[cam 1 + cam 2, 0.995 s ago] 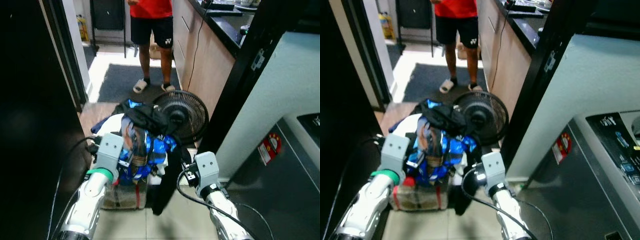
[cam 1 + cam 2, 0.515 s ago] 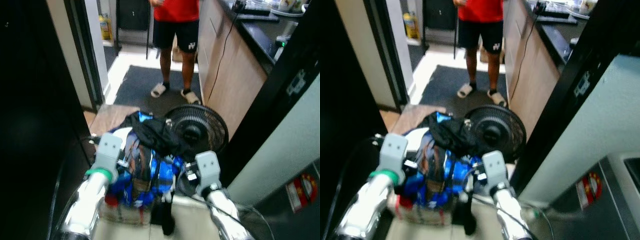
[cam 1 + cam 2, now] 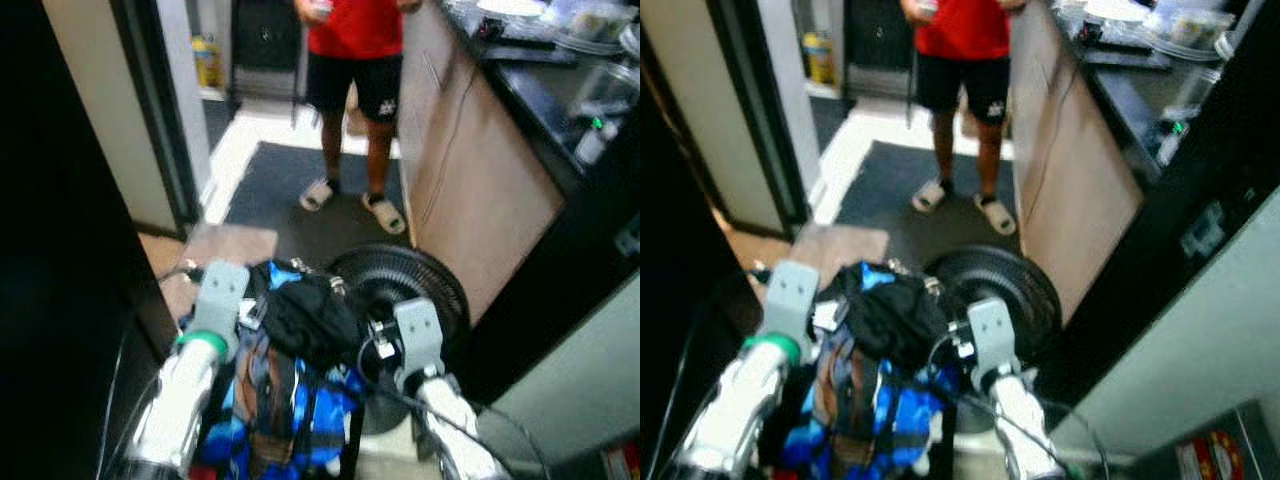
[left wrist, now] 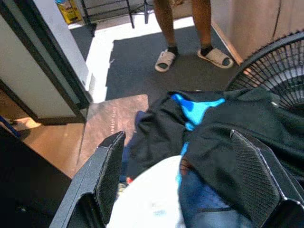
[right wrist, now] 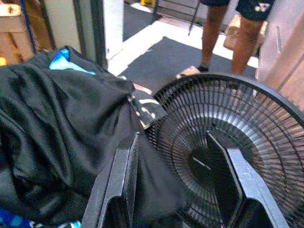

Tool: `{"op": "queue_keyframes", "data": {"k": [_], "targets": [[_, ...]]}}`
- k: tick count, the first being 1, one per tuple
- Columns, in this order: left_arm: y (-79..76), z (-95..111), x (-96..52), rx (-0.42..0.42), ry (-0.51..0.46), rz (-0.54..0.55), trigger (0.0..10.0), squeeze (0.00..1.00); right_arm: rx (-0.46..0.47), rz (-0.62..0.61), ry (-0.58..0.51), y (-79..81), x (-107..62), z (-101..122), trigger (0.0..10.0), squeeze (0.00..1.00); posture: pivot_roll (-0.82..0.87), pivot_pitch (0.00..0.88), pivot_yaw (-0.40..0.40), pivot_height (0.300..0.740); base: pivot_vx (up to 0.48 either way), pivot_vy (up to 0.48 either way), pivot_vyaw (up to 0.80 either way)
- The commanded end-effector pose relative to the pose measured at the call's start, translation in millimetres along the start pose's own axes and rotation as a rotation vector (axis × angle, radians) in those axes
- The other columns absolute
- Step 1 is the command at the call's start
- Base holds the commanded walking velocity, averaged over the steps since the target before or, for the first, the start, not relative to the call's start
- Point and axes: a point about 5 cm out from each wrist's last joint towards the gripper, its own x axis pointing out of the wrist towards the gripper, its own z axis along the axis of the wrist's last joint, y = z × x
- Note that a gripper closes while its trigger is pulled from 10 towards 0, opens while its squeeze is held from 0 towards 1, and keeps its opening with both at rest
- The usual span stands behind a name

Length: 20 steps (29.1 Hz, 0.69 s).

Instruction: Clothes washing

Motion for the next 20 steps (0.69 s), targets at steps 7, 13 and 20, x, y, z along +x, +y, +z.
{"op": "queue_keyframes", "data": {"k": [7, 13, 20], "targets": [[-9.6, -14.0, -2.4, -0.013, 0.061, -0.045, 10.0, 0.00, -0.008, 0.003, 0.004, -1.3, -3.3, -3.2, 10.0, 0.00, 0.13, 0.000, -0.002, 0.740, 0.000, 0.000, 0.00], [-10.6, -39.6, -7.4, -0.010, 0.184, -0.102, 10.0, 0.00, -0.045, 0.003, 0.047, -5.3, -1.7, -8.9, 10.0, 0.00, 0.15, 0.000, -0.013, 0.740, 0.000, 0.000, 0.00], [-19.3, -64.0, -13.0, 0.021, 0.264, -0.121, 10.0, 0.00, -0.050, -0.025, 0.070, -17.7, -1.2, -11.2, 10.0, 0.00, 0.15, 0.002, -0.015, 0.740, 0.000, 0.000, 0.00]]}}
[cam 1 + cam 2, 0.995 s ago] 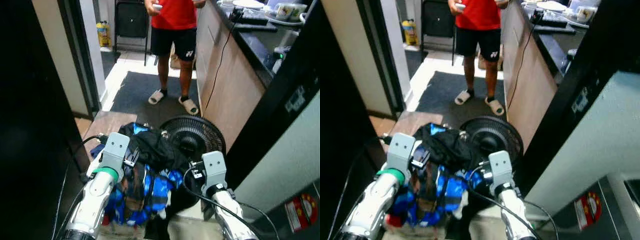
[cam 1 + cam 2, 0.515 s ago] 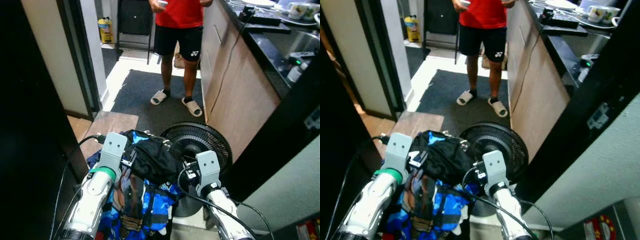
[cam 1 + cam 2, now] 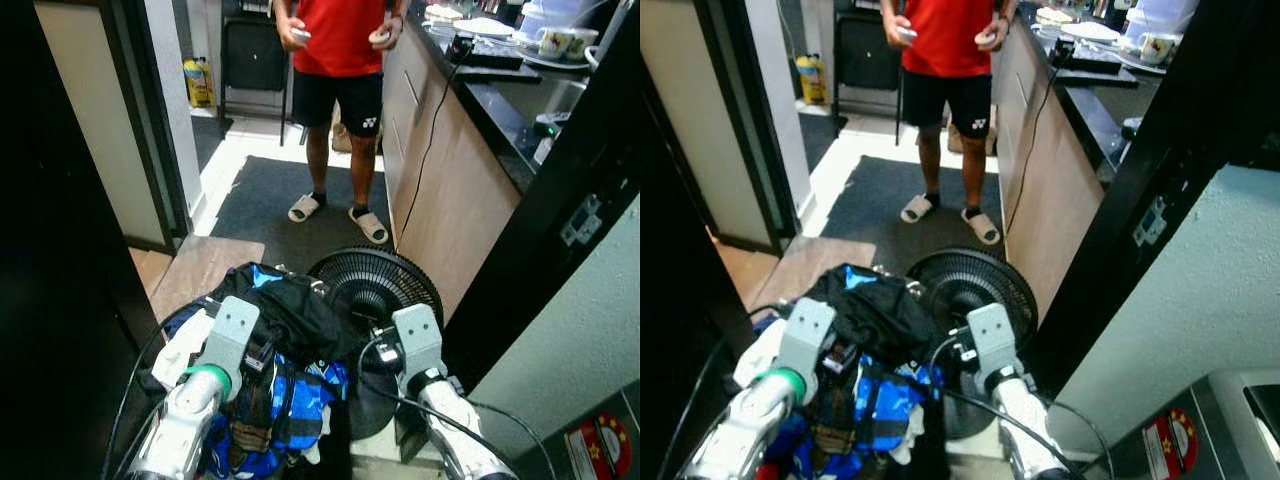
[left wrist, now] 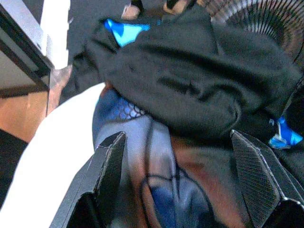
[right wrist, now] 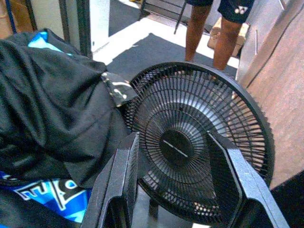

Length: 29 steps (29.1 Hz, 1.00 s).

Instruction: Clothes washing

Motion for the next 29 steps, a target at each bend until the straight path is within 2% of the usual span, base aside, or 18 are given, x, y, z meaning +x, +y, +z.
{"op": "queue_keyframes", "data": {"k": [1, 6, 7, 8, 9, 11, 12, 29], "targets": [[-6.0, -6.8, -0.2, 0.009, 0.020, -0.012, 10.0, 0.00, 0.007, -0.013, 0.016, -3.2, -0.2, -2.5, 10.0, 0.00, 0.15, 0.002, -0.015, 0.740, 0.000, 0.000, 0.00], [-7.8, -13.6, -1.2, 0.007, 0.037, -0.007, 10.0, 0.00, 0.008, -0.020, 0.014, -5.0, -0.7, -2.1, 10.0, 0.00, 0.14, 0.007, -0.012, 0.740, 0.000, 0.000, 0.00], [-7.3, -18.0, -2.5, 0.011, 0.048, -0.002, 8.7, 0.00, 0.010, -0.026, 0.012, -5.5, -1.8, -2.5, 10.0, 0.00, 0.14, 0.010, -0.010, 0.740, 0.000, 0.000, 0.00], [-7.3, -18.0, -2.5, 0.011, 0.048, -0.002, 8.7, 0.00, 0.010, -0.026, 0.012, -5.5, -1.8, -2.5, 10.0, 0.00, 0.14, 0.010, -0.010, 0.740, 0.000, 0.000, 0.00], [-6.4, -20.7, -3.8, 0.014, 0.055, 0.002, 1.3, 0.00, 0.012, -0.030, 0.013, -5.9, -3.4, -3.6, 10.0, 0.00, 0.14, 0.011, -0.010, 0.740, 0.000, 0.000, 0.00], [-6.4, -20.7, -3.8, 0.014, 0.055, 0.002, 1.3, 0.00, 0.012, -0.030, 0.013, -5.9, -3.4, -3.6, 10.0, 0.00, 0.14, 0.011, -0.010, 0.740, 0.000, 0.000, 0.00], [-4.9, -21.9, -4.8, 0.014, 0.057, 0.004, 0.0, 0.00, 0.013, -0.032, 0.014, -5.9, -4.7, -4.8, 10.0, 0.00, 0.14, 0.012, -0.009, 0.740, 0.000, 0.000, 0.00], [-0.2, -13.6, -3.2, 0.017, -0.007, 0.010, 0.0, 0.00, 0.021, -0.034, 0.009, -3.3, -2.2, -3.8, 10.0, 0.00, 0.14, 0.007, -0.004, 0.740, 0.000, 0.000, 0.00]]}}
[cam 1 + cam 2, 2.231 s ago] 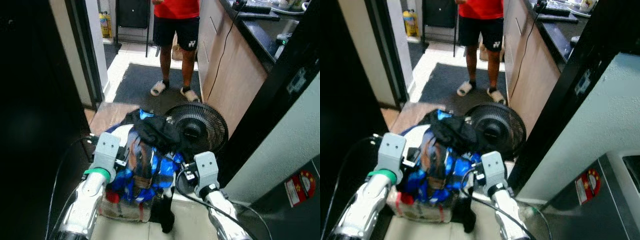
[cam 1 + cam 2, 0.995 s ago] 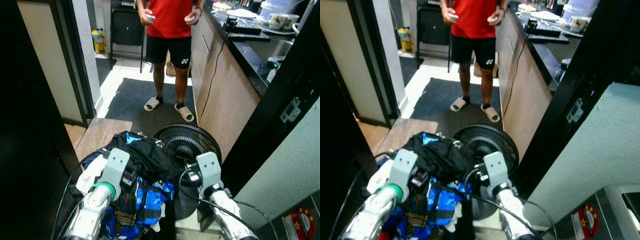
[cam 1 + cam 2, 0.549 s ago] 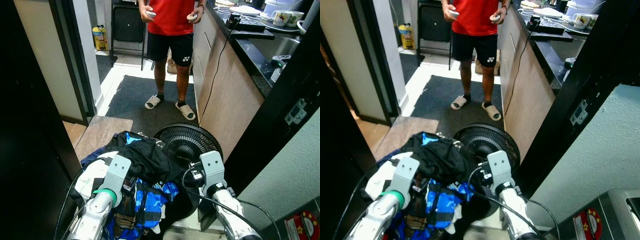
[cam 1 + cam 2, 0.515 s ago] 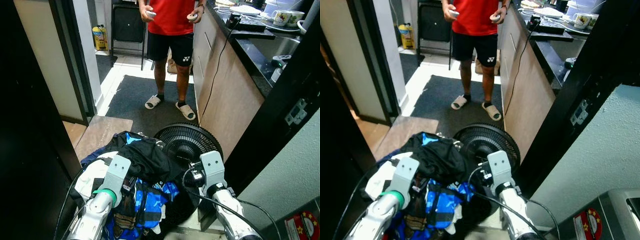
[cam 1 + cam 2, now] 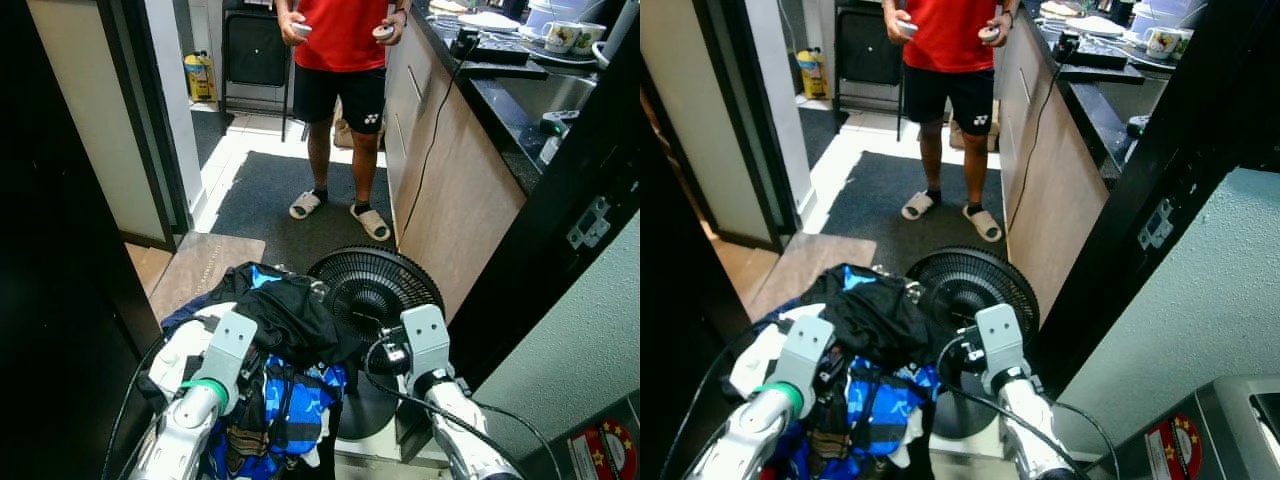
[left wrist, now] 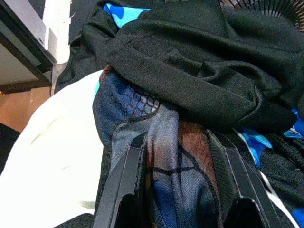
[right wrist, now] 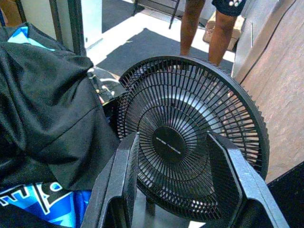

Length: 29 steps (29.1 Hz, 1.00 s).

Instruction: Clothes washing

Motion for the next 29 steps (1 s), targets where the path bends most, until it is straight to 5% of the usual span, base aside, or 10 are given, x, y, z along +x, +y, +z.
{"op": "queue_keyframes", "data": {"k": [1, 7, 18, 20, 23, 25, 26, 27, 28, 29], "targets": [[-1.9, -3.4, -0.9, 0.001, 0.007, -0.007, 0.0, 0.00, 0.009, -0.012, 0.005, -1.1, -0.5, -1.8, 10.0, 0.00, 0.14, 0.007, -0.004, 0.740, 0.000, 0.000, 0.00], [2.2, 22.4, -2.0, 0.006, -0.098, -0.006, 0.0, 0.00, 0.013, -0.016, -0.007, -1.1, 1.1, 1.3, 10.0, 0.00, 0.15, 0.005, 0.000, 0.740, 0.000, 0.000, 0.00], [3.4, 28.5, -2.0, 0.038, -0.126, 0.002, 0.0, 0.00, 0.016, -0.015, -0.012, -0.3, 2.4, 2.5, 10.0, 0.00, 0.15, 0.003, 0.000, 0.740, 0.000, 0.000, 0.00], [4.1, 36.4, -2.1, 0.022, -0.157, 0.008, 0.0, 0.00, 0.016, -0.016, -0.015, -0.5, 2.9, 3.3, 10.0, 0.00, 0.15, 0.003, 0.000, 0.740, 0.000, 0.000, 0.00], [8.1, 87.2, -4.4, -0.064, -0.333, 0.008, 0.0, 0.00, 0.013, -0.019, -0.026, -1.8, 4.5, 6.4, 10.0, 0.00, 0.15, 0.000, -0.001, 0.740, 0.000, 0.000, 0.00], [8.1, 87.2, -4.4, -0.064, -0.333, 0.008, 0.0, 0.00, 0.013, -0.019, -0.026, -1.8, 4.5, 6.4, 10.0, 0.00, 0.15, 0.000, -0.001, 0.740, 0.000, 0.000, 0.00], [11.3, 111.3, -7.2, -0.103, -0.403, 0.008, 3.9, 0.00, 0.016, -0.015, -0.053, -1.2, 6.3, 12.5, 10.0, 0.00, 0.15, 0.000, 0.002, 0.740, 0.000, 0.000, 0.00], [13.2, 126.1, -10.3, -0.127, -0.444, 0.007, 3.9, 0.00, 0.019, -0.012, -0.073, -0.7, 7.4, 17.0, 10.0, 0.00, 0.15, 0.000, 0.002, 0.740, 0.000, 0.000, 0.00], [17.2, 151.4, -16.6, -0.146, -0.527, 0.008, 10.0, 0.00, 0.024, -0.012, -0.120, -0.4, 10.6, 28.4, 10.0, 0.00, 0.15, 0.000, 0.005, 0.740, 0.000, 0.000, 0.00], [19.7, 167.7, -21.9, -0.155, -0.583, 0.008, 10.0, 0.00, 0.027, -0.012, -0.151, -0.3, 12.5, 36.2, 10.0, 0.00, 0.15, 0.000, 0.005, 0.740, 0.000, 0.000, 0.00]]}}
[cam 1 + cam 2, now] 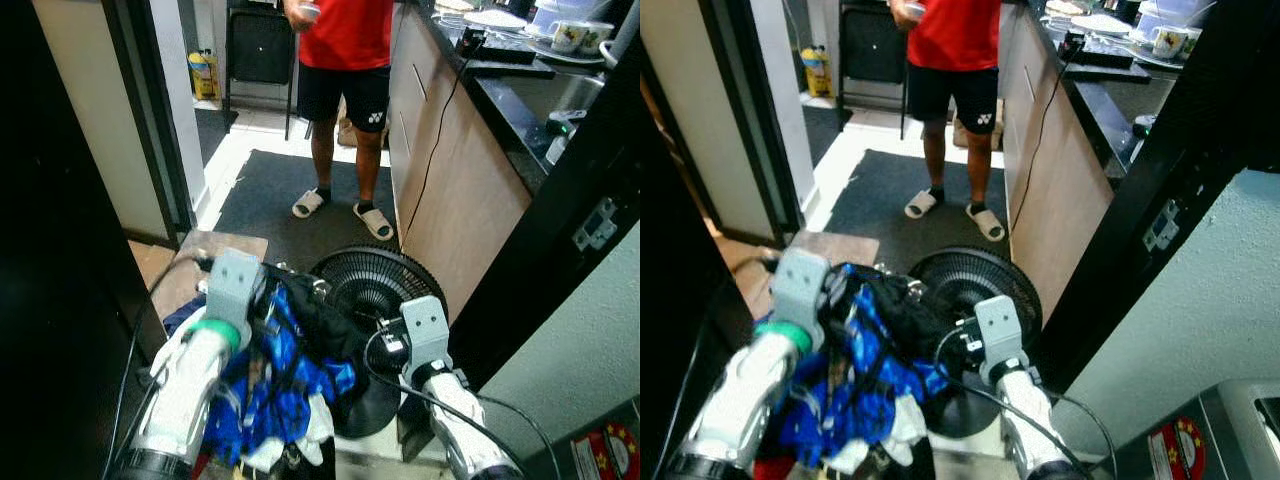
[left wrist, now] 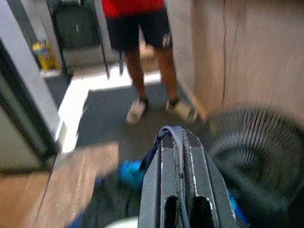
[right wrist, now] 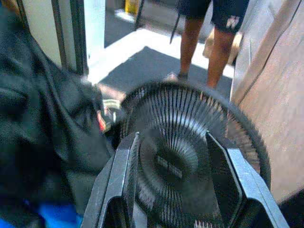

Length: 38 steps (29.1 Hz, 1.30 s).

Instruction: Clothes washing

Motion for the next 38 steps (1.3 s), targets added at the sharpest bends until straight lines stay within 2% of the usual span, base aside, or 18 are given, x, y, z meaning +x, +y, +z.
{"op": "queue_keyframes", "data": {"k": [1, 2, 5, 8, 9, 11, 12, 13, 14, 19, 21, 23, 24, 25, 30, 32, 37, 38], "targets": [[1.0, 25.6, 3.7, -0.028, -0.086, 0.001, 10.0, 0.00, 0.016, -0.009, -0.046, -1.2, 4.0, 11.1, 10.0, 0.00, 0.15, 0.000, 0.005, 0.740, 0.000, 0.000, 0.00], [0.5, 46.6, 7.4, -0.033, -0.155, -0.010, 10.0, 0.00, 0.026, -0.019, -0.109, -3.0, 9.3, 26.9, 10.0, 0.00, 0.15, 0.000, 0.007, 0.740, 0.000, 0.000, 0.00], [-2.1, 63.5, 9.0, -0.043, -0.209, -0.037, 10.0, 0.00, 0.033, -0.023, -0.170, -4.6, 13.7, 43.0, 10.0, 0.00, 0.15, 0.000, 0.007, 0.740, 0.000, 0.000, 0.00], [-18.0, 85.9, 6.8, -0.076, -0.270, -0.168, 10.0, 0.00, 0.051, 0.045, -0.292, -2.8, 19.3, 78.0, 10.0, 0.00, 0.14, 0.000, 0.008, 0.740, 0.000, 0.000, 0.00], [-30.0, 87.4, 3.3, -0.090, -0.269, -0.248, 10.0, 0.00, 0.061, 0.146, -0.334, 5.5, 19.7, 93.3, 10.0, 0.00, 0.14, 0.000, 0.008, 0.740, 0.000, 0.000, 0.00], [-30.0, 87.4, 3.3, -0.090, -0.269, -0.248, 10.0, 0.00, 0.061, 0.146, -0.334, 5.5, 19.7, 93.3, 10.0, 0.00, 0.14, 0.000, 0.008, 0.740, 0.000, 0.000, 0.00], [-38.1, 85.4, 0.9, -0.090, -0.261, -0.293, 10.0, 0.00, 0.066, 0.222, -0.360, 13.0, 19.6, 103.3, 10.0, 0.00, 0.13, 0.000, 0.008, 0.740, 0.000, 0.000, 0.00], [-38.1, 85.4, 0.9, -0.090, -0.261, -0.293, 10.0, 0.00, 0.066, 0.222, -0.360, 13.0, 19.6, 103.3, 10.0, 0.00, 0.13, 0.000, 0.008, 0.740, 0.000, 0.000, 0.00], [-43.6, 79.5, -0.2, -0.095, -0.240, -0.308, 10.0, 0.00, 0.114, 0.283, -0.381, 21.7, 20.6, 112.3, 10.0, 0.00, 0.13, 0.000, 0.008, 0.740, 0.000, 0.000, 0.00], [-46.1, 73.4, -0.9, -0.099, -0.214, -0.303, 10.0, 0.00, 0.170, 0.348, -0.407, 33.2, 23.0, 122.9, 10.0, 0.00, 0.13, 0.000, 0.007, 0.740, 0.000, 0.000, 0.00], [-44.0, 66.4, -0.5, -0.101, -0.175, -0.265, 10.0, 0.00, 0.230, 0.477, -0.429, 57.9, 29.3, 136.7, 10.0, 0.00, 0.14, 0.000, -0.005, 0.740, 0.000, 0.000, 0.00], [-44.0, 66.4, -0.5, -0.101, -0.175, -0.265, 10.0, 0.00, 0.230, 0.477, -0.429, 57.9, 29.3, 136.7, 10.0, 0.00, 0.14, 0.000, -0.005, 0.740, 0.000, 0.000, 0.00], [-41.9, 66.0, -0.4, -0.099, -0.166, -0.246, 10.0, 0.00, 0.221, 0.514, -0.408, 66.1, 31.6, 132.5, 10.0, 0.33, 0.16, 0.000, -0.015, 0.740, 0.000, 0.000, 0.00], [-40.1, 67.1, -1.0, -0.101, -0.157, -0.234, 10.0, 0.00, 0.217, 0.527, -0.378, 68.3, 31.1, 126.4, 10.0, 1.00, 0.17, 0.001, -0.022, 0.740, 0.000, 0.000, 0.00], [-39.3, 67.9, -1.8, -0.103, -0.150, -0.227, 10.0, 0.00, 0.217, 0.526, -0.354, 67.1, 29.3, 120.5, 10.0, 1.00, 0.17, 0.004, -0.025, 0.740, 0.000, 0.000, 0.00], [-39.7, 66.0, -4.9, -0.109, -0.124, -0.235, 10.0, 0.00, 0.218, 0.486, -0.289, 38.7, 8.6, 103.2, 10.0, 1.00, 0.14, 0.004, -0.005, 0.740, 0.000, 0.000, 0.00], [-40.2, 64.9, -5.0, -0.112, -0.116, -0.243, 10.0, 0.00, 0.215, 0.478, -0.272, 28.7, -1.3, 99.0, 10.0, 1.00, 0.13, 0.003, 0.005, 0.740, 0.000, 0.000, 0.00], [-41.9, 64.5, -3.9, -0.113, -0.111, -0.255, 10.0, 0.00, 0.220, 0.520, -0.263, 24.3, -12.2, 99.4, 10.0, 1.00, 0.11, 0.003, 0.017, 0.740, 0.000, 0.000, 0.00]]}}
